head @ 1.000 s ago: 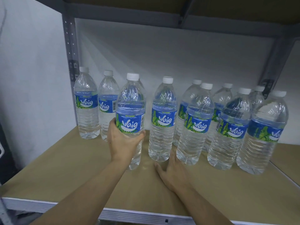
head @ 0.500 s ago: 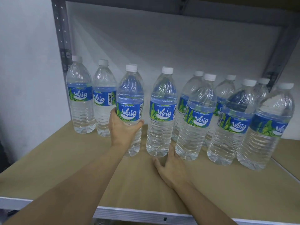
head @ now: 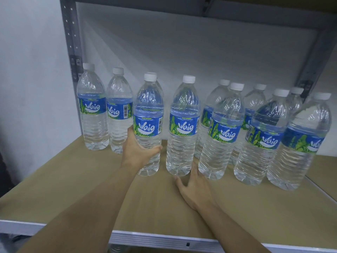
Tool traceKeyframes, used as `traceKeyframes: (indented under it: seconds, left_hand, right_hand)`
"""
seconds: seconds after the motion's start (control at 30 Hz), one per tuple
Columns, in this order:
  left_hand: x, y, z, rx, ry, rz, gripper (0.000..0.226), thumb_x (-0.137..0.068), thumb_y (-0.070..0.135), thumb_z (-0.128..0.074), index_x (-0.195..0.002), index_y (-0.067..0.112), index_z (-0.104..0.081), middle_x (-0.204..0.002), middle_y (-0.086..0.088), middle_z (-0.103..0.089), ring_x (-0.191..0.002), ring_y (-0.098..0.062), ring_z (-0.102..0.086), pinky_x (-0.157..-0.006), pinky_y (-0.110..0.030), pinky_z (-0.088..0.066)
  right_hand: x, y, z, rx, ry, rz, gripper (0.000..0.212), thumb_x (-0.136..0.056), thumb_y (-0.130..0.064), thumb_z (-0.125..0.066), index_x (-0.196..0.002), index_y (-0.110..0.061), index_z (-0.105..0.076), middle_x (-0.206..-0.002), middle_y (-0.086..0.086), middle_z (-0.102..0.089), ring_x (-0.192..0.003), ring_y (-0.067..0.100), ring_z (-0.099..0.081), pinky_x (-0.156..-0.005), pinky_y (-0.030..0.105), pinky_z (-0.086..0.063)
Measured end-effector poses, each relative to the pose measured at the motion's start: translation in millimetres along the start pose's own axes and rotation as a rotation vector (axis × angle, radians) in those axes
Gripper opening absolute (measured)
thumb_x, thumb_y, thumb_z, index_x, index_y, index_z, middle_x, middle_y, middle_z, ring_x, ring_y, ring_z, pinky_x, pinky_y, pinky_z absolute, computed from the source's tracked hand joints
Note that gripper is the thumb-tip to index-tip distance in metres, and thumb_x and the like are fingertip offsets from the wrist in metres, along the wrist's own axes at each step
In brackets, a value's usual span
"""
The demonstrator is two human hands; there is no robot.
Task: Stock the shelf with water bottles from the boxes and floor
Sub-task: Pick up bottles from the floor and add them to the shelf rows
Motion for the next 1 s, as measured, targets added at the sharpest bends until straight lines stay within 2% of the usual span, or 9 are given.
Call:
traceKeyframes:
  seconds: [0.17, 0.37, 0.7, 1.0]
  left_hand:
    - [1.2, 1.0, 0.8, 0.007, 0.016, 0.006, 0.088, -0.057, 0.023, -0.092, -0.128, 0.024, -0.040, -0.106, 0.016, -0.057, -0.102, -0.006, -0.052, -0.087, -0.019, -0.036]
    - [2.7, 1.2, -0.9, 0.010, 0.025, 0.005, 0.086, -0.059, 0.023, -0.091, -0.129, 0.022, -0.040, -0.104, 0.016, -0.056, -0.100, -0.006, -0.051, -0.087, -0.019, -0.036]
    - [0.2, -3.6, -3.9, 0.006, 0.039, -0.013, 0.094, -0.056, 0.028, -0.092, -0.133, 0.024, -0.038, -0.115, 0.012, -0.059, -0.107, -0.009, -0.052, -0.090, -0.022, -0.037]
    - [1.0, -6.9, -4.0, 0.065, 0.009, -0.056, 0.096, -0.059, 0.025, -0.092, -0.136, 0.024, -0.034, -0.117, 0.013, -0.057, -0.111, -0.007, -0.051, -0.091, -0.020, -0.036]
  right_hand:
    - [-0.1, 0.7, -3.1, -0.028, 0.003, 0.010, 0.082, -0.087, -0.060, -0.051, -0.151, -0.023, -0.014, -0.138, 0.005, -0.053, -0.123, 0.026, -0.053, -0.099, 0.036, -0.044]
    - [0.3, 0.0, -0.6, -0.019, -0.002, 0.011, 0.081, -0.088, -0.058, -0.052, -0.152, -0.022, -0.015, -0.137, 0.006, -0.053, -0.123, 0.025, -0.053, -0.099, 0.034, -0.043]
    - [1.0, -1.7, 0.0, -0.017, -0.022, 0.006, 0.085, -0.089, -0.058, -0.050, -0.154, -0.020, -0.011, -0.141, 0.008, -0.051, -0.126, 0.026, -0.052, -0.101, 0.034, -0.042]
    - [0.9, -2.2, 0.2, -0.023, -0.016, 0.000, 0.083, -0.086, -0.059, -0.051, -0.152, -0.021, -0.017, -0.141, 0.005, -0.050, -0.121, 0.026, -0.055, -0.097, 0.037, -0.045]
Point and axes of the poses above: each hand's wrist, its own x-axis away from the middle knuckle, its own z-axis out of the back of the hand, y = z × x, the point moved 3 cm from there along -x, towards the middle knuckle
